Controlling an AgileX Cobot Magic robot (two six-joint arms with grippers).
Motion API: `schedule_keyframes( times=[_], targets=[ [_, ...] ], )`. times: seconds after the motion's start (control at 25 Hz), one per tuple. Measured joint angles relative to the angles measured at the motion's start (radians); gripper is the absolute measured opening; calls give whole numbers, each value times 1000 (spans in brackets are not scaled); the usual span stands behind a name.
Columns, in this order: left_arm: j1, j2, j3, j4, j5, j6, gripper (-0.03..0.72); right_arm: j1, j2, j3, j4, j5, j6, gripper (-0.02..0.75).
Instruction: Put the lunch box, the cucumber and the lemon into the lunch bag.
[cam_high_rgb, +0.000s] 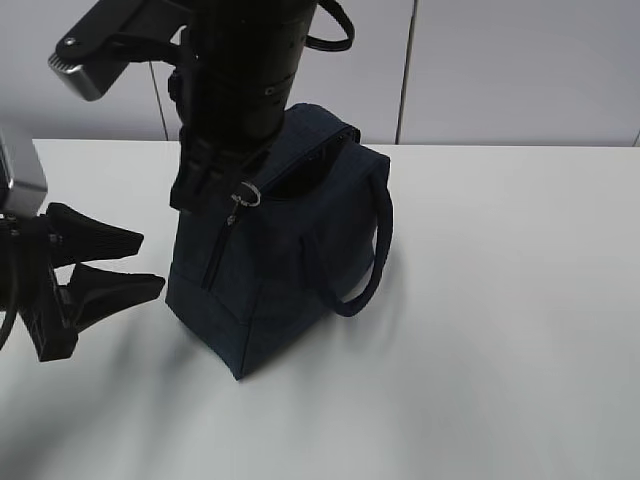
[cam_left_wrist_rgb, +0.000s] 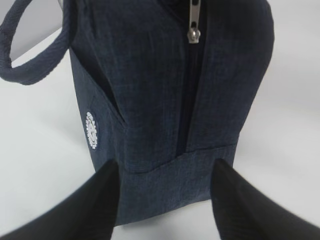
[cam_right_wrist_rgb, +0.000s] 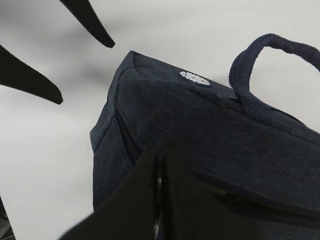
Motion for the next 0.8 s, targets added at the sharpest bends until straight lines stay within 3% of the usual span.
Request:
schedule_keyframes(
  times=[0.4, 0.52, 0.6, 0.8],
  targets=[
    [0, 188, -142, -8, 89, 33, 421, 0, -2, 0, 1, 0, 0, 0],
    [0, 247, -180, -8, 129, 34, 386, 0, -2, 0, 1, 0, 0, 0],
    [-2, 272, -195, -8, 154, 34, 317, 0, -2, 0, 1, 0, 0, 0],
    [-33, 298, -207, -8, 172, 35, 57, 0, -2, 0, 1, 0, 0, 0]
  ],
)
